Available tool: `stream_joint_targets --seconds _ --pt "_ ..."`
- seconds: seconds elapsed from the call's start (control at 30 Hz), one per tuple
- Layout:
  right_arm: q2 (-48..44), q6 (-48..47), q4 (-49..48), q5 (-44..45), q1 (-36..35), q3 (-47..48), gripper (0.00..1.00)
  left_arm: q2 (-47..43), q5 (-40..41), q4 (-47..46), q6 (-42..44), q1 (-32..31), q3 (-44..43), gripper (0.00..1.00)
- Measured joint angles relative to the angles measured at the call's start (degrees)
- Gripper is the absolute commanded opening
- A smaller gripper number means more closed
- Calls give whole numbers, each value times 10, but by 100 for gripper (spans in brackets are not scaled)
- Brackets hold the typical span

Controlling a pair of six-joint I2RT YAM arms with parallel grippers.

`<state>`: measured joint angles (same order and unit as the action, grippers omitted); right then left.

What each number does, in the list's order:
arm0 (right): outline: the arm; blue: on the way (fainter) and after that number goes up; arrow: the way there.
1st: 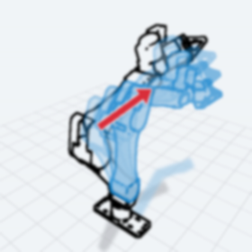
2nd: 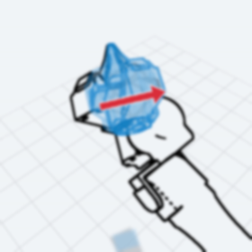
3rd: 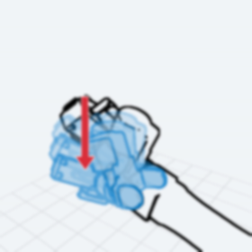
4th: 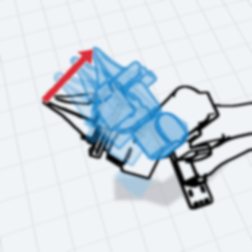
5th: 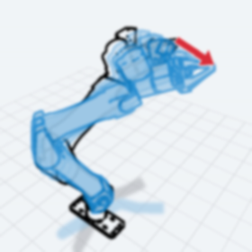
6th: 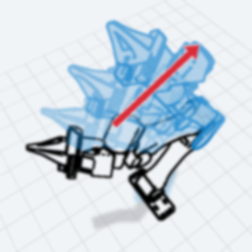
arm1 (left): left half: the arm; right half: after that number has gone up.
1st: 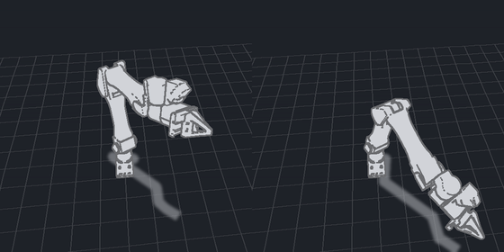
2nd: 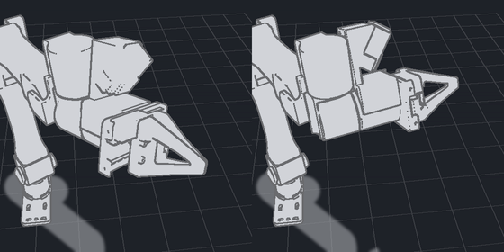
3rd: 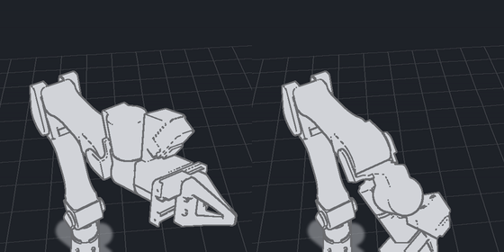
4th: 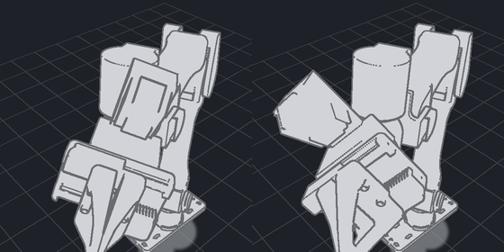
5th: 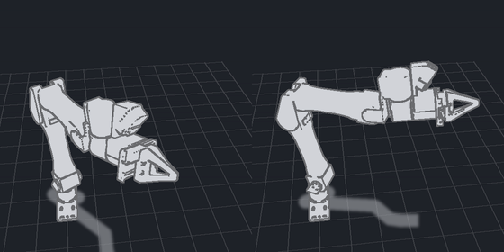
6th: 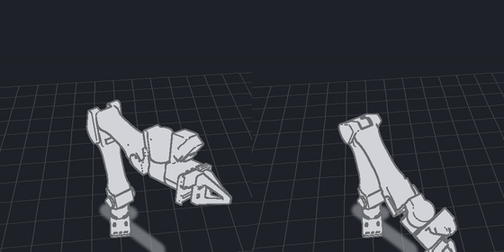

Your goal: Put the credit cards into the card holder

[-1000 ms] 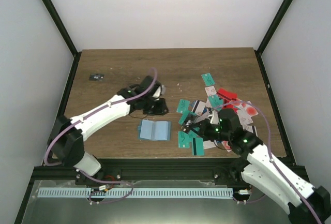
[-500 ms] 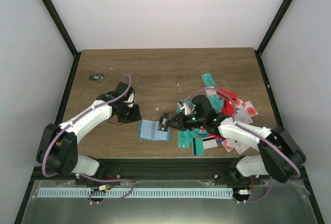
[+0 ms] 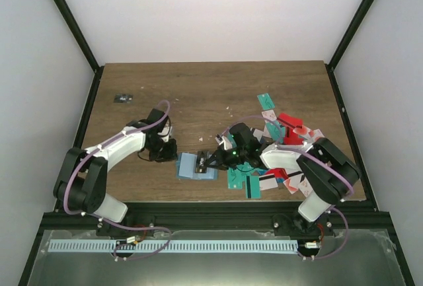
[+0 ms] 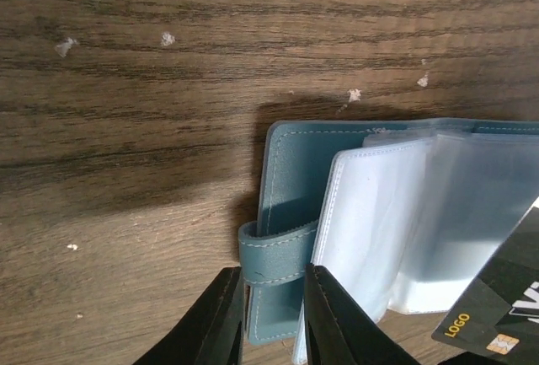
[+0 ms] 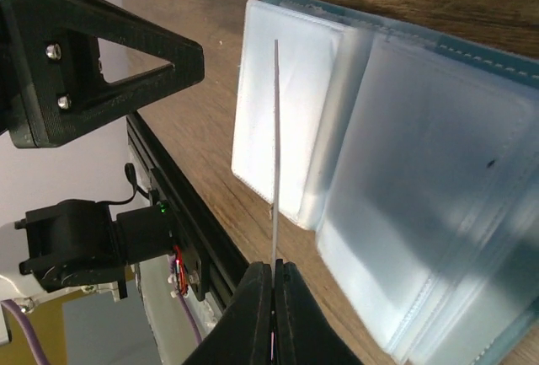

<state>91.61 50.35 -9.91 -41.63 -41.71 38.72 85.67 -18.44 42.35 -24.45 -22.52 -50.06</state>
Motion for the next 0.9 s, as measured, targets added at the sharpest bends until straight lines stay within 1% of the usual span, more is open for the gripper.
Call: stream_joint_targets --seconds 0.4,0.7,0.9 --pt "57 0 0 13 0 24 1 34 -3 -5 22 2 7 22" --pt "73 1 -6 13 0 26 1 47 -9 -7 24 2 7 22" --pt "85 14 -32 1 0 26 1 50 -12 -11 25 2 14 22"
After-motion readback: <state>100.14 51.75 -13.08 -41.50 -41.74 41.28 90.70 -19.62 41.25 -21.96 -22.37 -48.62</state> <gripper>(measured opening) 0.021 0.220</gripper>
